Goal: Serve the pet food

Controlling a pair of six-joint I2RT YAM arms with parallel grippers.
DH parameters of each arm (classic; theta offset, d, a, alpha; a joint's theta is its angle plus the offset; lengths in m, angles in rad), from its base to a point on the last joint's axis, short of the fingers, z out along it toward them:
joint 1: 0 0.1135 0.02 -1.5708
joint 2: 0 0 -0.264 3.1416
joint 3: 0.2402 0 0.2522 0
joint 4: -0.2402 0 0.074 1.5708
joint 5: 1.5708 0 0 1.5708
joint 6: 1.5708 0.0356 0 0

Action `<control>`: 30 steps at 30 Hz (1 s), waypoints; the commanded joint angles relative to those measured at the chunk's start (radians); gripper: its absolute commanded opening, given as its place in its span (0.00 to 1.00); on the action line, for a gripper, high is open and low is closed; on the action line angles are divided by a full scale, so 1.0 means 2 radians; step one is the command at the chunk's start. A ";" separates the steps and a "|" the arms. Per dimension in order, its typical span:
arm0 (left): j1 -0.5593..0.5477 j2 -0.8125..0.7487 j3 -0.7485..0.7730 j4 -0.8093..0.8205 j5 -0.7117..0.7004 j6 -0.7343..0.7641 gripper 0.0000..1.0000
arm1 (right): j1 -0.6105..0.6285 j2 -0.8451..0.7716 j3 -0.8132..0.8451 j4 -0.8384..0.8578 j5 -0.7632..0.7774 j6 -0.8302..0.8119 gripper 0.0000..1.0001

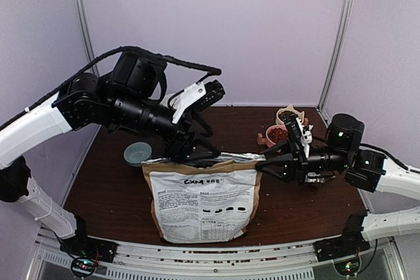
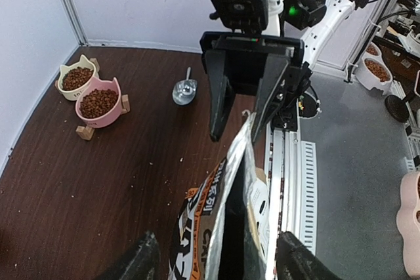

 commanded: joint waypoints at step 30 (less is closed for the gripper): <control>-0.043 0.120 0.119 -0.103 -0.045 0.011 0.40 | 0.009 -0.017 0.006 0.049 0.005 0.015 0.00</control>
